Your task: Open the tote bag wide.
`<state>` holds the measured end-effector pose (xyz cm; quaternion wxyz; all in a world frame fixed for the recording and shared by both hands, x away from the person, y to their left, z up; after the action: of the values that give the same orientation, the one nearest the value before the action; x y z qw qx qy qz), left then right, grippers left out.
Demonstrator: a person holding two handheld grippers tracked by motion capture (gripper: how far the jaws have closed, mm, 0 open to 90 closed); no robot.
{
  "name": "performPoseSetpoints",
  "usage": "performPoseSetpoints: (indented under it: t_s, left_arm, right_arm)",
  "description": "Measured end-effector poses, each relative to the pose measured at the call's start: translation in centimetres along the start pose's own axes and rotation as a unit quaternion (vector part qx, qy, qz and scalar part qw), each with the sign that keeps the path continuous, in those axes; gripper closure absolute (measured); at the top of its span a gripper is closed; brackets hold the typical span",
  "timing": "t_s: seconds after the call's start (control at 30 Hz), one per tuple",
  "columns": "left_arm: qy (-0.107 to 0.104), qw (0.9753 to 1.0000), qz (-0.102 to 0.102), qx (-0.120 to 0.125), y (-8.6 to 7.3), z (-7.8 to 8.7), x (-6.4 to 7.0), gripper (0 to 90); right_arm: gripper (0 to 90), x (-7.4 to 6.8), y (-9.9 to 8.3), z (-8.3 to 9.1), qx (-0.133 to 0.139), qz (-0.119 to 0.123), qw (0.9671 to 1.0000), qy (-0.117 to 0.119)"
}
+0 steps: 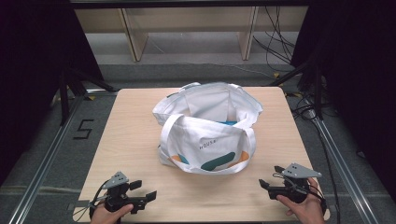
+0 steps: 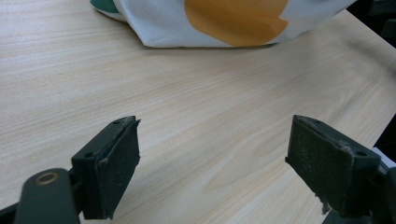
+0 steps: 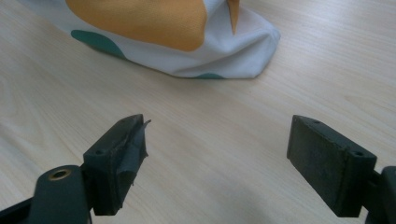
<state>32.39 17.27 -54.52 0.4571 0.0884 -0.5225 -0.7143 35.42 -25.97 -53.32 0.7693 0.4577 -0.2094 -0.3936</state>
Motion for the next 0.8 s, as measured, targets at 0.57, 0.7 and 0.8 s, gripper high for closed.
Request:
performPoseSetpoints:
  t_s: [0.57, 0.7, 0.8]
  left_arm:
    - [0.003, 1.0, 0.001, 0.003, 0.09, 0.07, -0.08, 16.4]
    - [0.005, 0.9999, 0.012, 0.001, 0.19, 0.07, -0.14, 17.2]
    - [0.003, 0.9999, 0.01, 0.003, 0.27, 0.01, -0.28, 17.3]
  right_arm:
    - [20.6, 0.19, -0.16, 0.01, -0.007, 0.008, 0.9999, -0.009]
    - [16.4, 0.08, -0.09, 0.06, -0.006, -0.006, 0.9998, -0.018]
    - [15.9, -0.01, 0.05, -0.06, -0.002, -0.009, 0.9999, -0.009]
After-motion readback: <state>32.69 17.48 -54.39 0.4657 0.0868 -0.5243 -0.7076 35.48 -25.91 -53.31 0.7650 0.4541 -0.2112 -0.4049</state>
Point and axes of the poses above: each handheld gripper's, and its own axes: z roughly backward along the jaws, y roughly out of its top, x roughly to its right, the point moved 8 cm from there along -z, roughly forward along the jaws, and after that the axes turned 7 degrees about x, right-handed, at the moved point
